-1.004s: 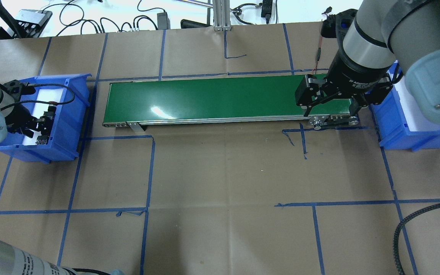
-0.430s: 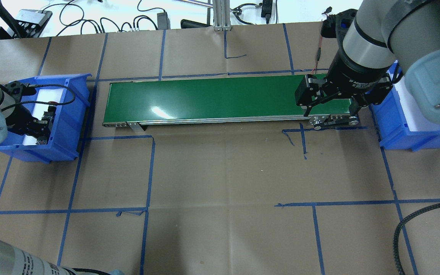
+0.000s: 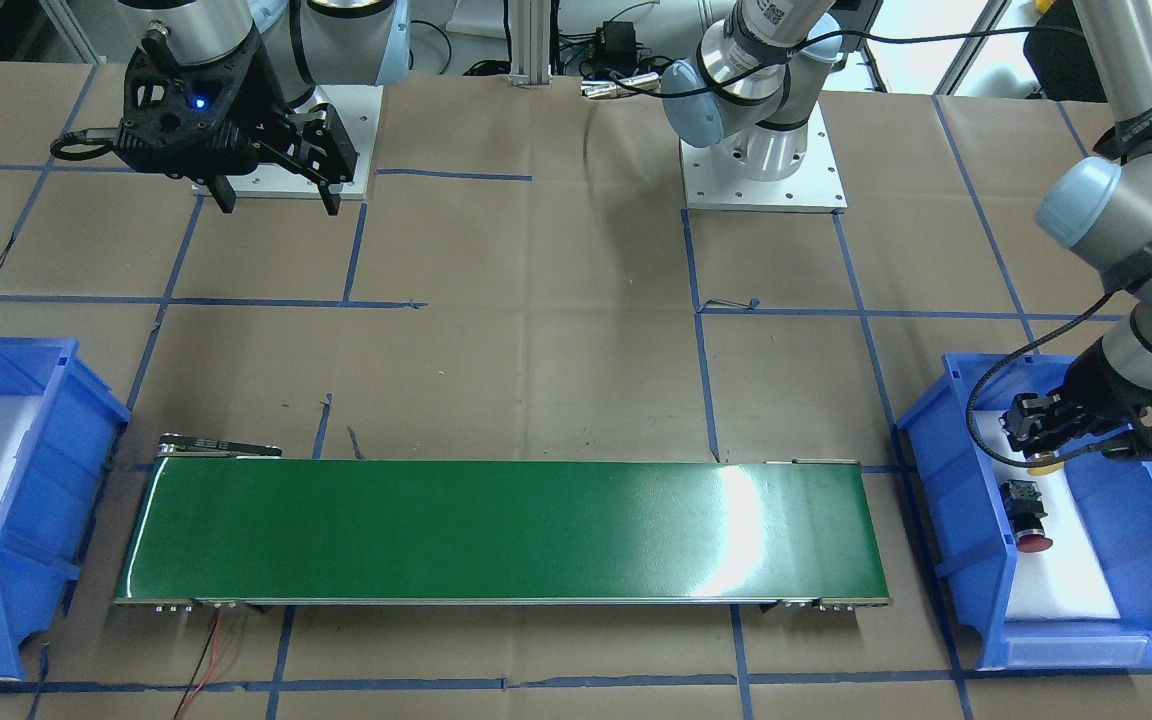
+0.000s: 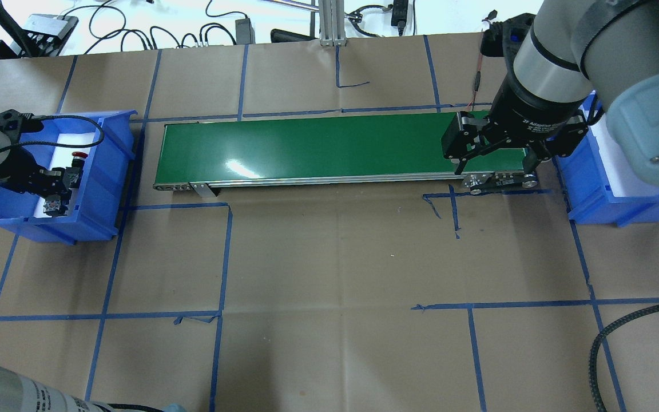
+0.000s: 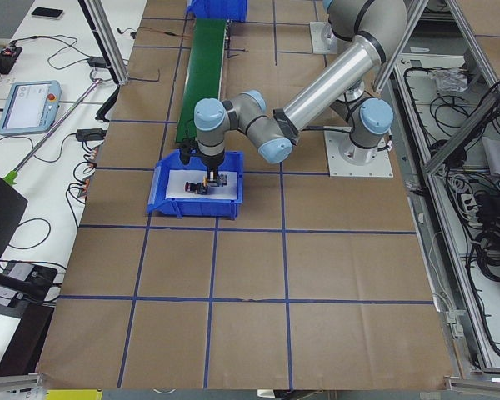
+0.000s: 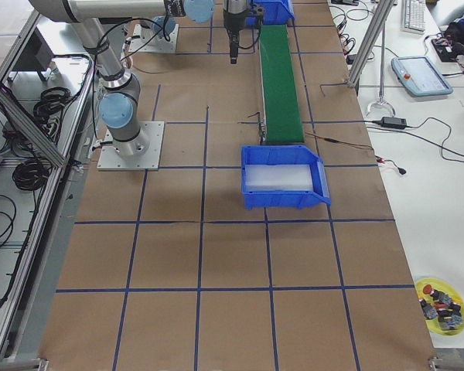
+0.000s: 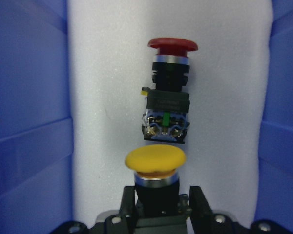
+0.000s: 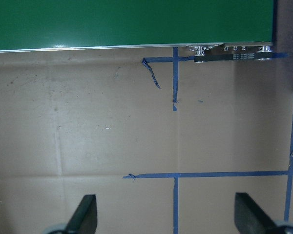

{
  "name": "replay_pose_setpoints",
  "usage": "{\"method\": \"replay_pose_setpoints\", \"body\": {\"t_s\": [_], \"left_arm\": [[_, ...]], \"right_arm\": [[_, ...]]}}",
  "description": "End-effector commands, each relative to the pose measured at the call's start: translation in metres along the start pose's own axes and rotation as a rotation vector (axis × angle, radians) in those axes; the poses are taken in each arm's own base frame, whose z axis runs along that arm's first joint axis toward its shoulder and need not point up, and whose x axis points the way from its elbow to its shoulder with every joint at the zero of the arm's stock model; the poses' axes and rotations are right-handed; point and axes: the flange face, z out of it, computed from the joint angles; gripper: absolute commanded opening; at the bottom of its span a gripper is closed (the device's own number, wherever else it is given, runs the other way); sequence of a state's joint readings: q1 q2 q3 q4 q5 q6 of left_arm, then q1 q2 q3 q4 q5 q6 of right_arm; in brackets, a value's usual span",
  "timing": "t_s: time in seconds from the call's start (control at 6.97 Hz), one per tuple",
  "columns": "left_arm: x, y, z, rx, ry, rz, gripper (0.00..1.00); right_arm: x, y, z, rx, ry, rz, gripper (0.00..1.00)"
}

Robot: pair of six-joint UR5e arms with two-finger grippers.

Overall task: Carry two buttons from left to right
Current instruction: 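Carry the yellow button with the left gripper onto the green conveyor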

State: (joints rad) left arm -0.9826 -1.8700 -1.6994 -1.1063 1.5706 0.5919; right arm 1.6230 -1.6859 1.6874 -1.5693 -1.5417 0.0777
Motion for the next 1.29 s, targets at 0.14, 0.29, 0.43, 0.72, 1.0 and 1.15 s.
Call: {"method": "replay_pose_setpoints", "body": {"t_s": [0.14,0.29,0.43,0.72,1.0,1.15], "left_arm": [[0.025,-0.037,-0.073,-0.017,0.013,0.083,0.0],[0.049,-0.047,-0.084,-0.018,0.015,0.11,0.0],[0.084,-0.058,-0.093,-0.004,0.005,0.122,0.0],[0.189,-0.076,-0.094,0.0,0.009,0.059,0.0],[0.286,-0.078,-0.064,-0.039,0.022,0.064,0.0],[0.31,-0.089,-0.036,-0.047,0.018,0.037,0.0]], "right_arm": [[0.0,0.0,0.0,0.0,0.0,-0.001,1.0],[0.0,0.0,0.0,0.0,0.0,-0.001,1.0],[0.0,0.0,0.0,0.0,0.0,-0.001,1.0],[0.0,0.0,0.0,0.0,0.0,-0.001,1.0],[0.0,0.0,0.0,0.0,0.001,-0.001,1.0],[0.0,0.0,0.0,0.0,0.001,-0.001,1.0]]}}
